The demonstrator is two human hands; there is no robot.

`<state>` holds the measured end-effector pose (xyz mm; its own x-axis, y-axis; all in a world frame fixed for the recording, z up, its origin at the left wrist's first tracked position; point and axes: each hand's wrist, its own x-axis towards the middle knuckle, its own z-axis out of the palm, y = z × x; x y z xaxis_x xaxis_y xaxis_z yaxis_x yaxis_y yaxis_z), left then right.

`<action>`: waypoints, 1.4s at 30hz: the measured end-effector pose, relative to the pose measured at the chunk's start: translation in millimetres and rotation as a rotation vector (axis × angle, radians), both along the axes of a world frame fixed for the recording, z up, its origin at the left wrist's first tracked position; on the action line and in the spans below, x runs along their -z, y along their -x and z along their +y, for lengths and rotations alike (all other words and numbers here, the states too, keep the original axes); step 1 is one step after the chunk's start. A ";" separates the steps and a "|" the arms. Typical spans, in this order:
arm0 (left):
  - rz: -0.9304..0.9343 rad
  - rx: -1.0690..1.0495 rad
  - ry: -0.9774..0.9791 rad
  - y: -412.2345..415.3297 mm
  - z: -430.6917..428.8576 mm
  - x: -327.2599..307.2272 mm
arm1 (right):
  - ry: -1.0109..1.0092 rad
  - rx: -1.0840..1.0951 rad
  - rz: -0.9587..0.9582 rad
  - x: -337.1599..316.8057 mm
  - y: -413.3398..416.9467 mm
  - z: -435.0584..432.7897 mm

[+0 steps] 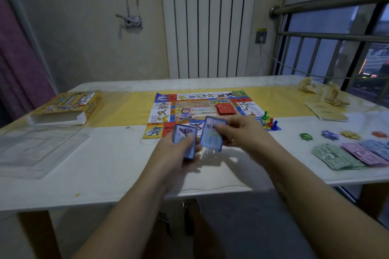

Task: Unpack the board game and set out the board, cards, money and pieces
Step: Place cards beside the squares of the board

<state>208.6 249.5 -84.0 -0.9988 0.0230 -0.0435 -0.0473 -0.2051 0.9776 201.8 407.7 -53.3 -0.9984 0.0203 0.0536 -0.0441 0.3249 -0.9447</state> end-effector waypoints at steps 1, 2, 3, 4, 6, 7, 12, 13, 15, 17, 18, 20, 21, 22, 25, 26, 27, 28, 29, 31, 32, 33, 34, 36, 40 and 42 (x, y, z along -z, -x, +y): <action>-0.040 -0.036 -0.100 4.9 -0.8 -4.1 | -0.072 0.037 0.023 -5.3 9.0 4.9; -0.083 -0.063 -0.192 9.3 -1.7 -8.0 | -0.177 0.061 0.028 -7.9 17.9 8.3; -0.117 -0.074 -0.268 13.2 -1.7 -10.4 | -0.297 0.069 0.017 -6.6 26.2 9.7; -0.138 -0.078 -0.325 15.4 -0.8 -10.7 | -0.396 0.070 0.000 -3.3 31.9 9.0; -0.150 -0.087 -0.374 15.8 2.0 -8.1 | -0.494 0.061 -0.015 12.0 39.2 4.9; -0.144 -0.097 -0.381 14.5 2.7 -6.4 | -0.529 0.060 -0.001 20.3 40.6 2.6; -0.082 -0.093 -0.371 8.7 1.5 -3.0 | -0.691 0.078 0.072 37.7 39.7 -3.9; -0.074 -0.092 -0.356 7.8 1.6 -2.7 | -0.716 0.080 0.078 39.6 39.8 -4.7; -0.059 -0.091 -0.318 5.3 2.1 -3.8 | -0.739 0.097 0.090 41.8 40.4 -5.9; -0.051 -0.088 -0.286 4.8 2.2 -3.0 | -0.744 0.110 0.090 42.8 41.4 -5.9; -0.046 -0.084 -0.274 4.9 2.0 -2.5 | -0.739 0.115 0.089 42.8 41.9 -5.8; -0.036 -0.074 -0.248 5.7 1.4 -1.1 | -0.728 0.121 0.090 42.7 42.6 -5.5; -0.030 -0.068 -0.231 6.4 1.0 -0.3 | -0.726 0.124 0.092 42.8 42.8 -5.4; -0.024 -0.062 -0.216 6.5 0.8 0.1 | -0.728 0.129 0.095 43.1 42.7 -5.4; -0.013 -0.044 -0.194 6.3 0.1 1.9 | -0.739 0.152 0.105 44.5 42.9 -5.4; -0.008 -0.037 -0.188 6.1 -0.2 2.2 | -0.741 0.157 0.108 44.5 42.9 -5.6; -0.002 -0.031 -0.180 6.3 -0.4 2.7 | -0.744 0.159 0.105 44.5 43.3 -5.7; 0.005 -0.028 -0.173 6.1 -0.6 3.1 | -0.745 0.161 0.098 44.6 43.4 -5.7; 0.011 -0.027 -0.167 6.3 -0.7 3.8 | -0.744 0.164 0.088 45.0 43.2 -5.7; 0.022 -0.028 -0.159 6.8 -0.9 5.5 | -0.710 0.180 0.094 45.0 41.1 -5.9; 0.029 -0.027 -0.154 7.0 -1.1 6.6 | -0.656 0.201 0.134 43.6 38.8 -6.1; 0.037 -0.024 -0.148 7.6 -1.5 8.1 | -0.573 0.229 0.209 40.3 36.2 -7.1; 0.047 -0.017 -0.145 8.1 -1.3 9.3 | -0.464 0.246 0.300 35.3 33.1 -8.2; 0.064 -0.002 -0.144 9.3 -1.0 10.8 | -0.238 0.162 0.366 21.1 28.0 -11.8; 0.096 0.013 -0.176 9.4 0.6 11.1 | -0.136 -0.132 0.162 1.6 25.7 -25.8; 0.117 -0.028 -0.170 9.6 2.8 12.1 | -0.165 -0.137 0.156 0.1 31.1 -29.5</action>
<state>199.0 252.3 -96.1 -0.9972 -0.0077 0.0747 0.0723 -0.3677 0.9271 170.8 378.2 -53.5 -0.9707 -0.1360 0.1982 -0.2389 0.4549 -0.8579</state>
